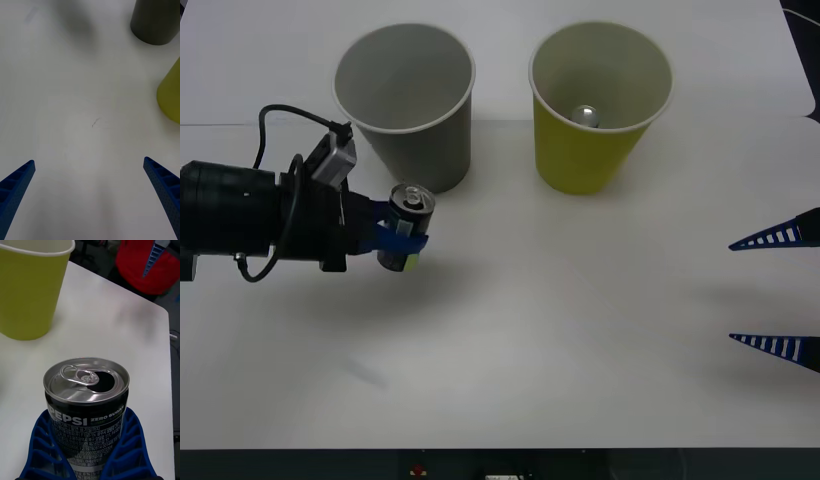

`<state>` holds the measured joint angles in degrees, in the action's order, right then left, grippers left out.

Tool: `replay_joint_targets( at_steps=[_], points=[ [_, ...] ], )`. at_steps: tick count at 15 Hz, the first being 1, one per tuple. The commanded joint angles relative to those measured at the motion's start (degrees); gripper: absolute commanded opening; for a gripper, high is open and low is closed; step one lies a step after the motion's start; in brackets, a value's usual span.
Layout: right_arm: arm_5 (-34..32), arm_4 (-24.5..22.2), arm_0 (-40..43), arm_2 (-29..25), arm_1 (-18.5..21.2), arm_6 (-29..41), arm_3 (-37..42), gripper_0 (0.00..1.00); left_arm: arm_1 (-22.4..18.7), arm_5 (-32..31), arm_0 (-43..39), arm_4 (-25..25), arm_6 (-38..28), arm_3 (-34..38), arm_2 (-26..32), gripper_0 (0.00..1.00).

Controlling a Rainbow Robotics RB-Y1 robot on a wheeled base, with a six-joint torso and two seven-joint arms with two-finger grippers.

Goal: Put the can into the green bin and the plastic bottle into the gray bin

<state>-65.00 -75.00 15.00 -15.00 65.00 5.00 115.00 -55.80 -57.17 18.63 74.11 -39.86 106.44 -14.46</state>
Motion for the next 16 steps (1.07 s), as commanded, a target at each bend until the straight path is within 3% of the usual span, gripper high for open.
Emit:
replay_joint_targets(
  at_steps=[1, 4, 8, 12, 16],
  points=[
    [0.0, 0.0, 0.0, 0.0, 0.0, 0.0, 0.0, 1.0, -0.01, 3.03, 0.09, 8.07, -13.49, 7.37, 0.31, 0.0],
    [0.0, 0.0, 0.0, 0.0, 0.0, 0.0, 0.0, 1.0, 0.78, 2.76, 1.94, 17.12, -28.17, 13.0, 0.31, 0.0],
    [0.0, 0.0, 0.0, 0.0, 0.0, 0.0, 0.0, 1.0, 7.02, -9.63, 12.4, 26.08, -38.89, 12.74, 0.49, 0.0],
    [0.0, 0.0, 0.0, 0.0, 0.0, 0.0, 0.0, 1.0, 14.49, -19.56, 24.88, 28.28, -39.42, 3.68, 0.31, 0.0],
    [0.0, 0.0, 0.0, 0.0, 0.0, 0.0, 0.0, 1.0, 20.91, -22.2, 36.21, 34.43, -39.59, -5.37, -3.82, 0.0]
  ],
)
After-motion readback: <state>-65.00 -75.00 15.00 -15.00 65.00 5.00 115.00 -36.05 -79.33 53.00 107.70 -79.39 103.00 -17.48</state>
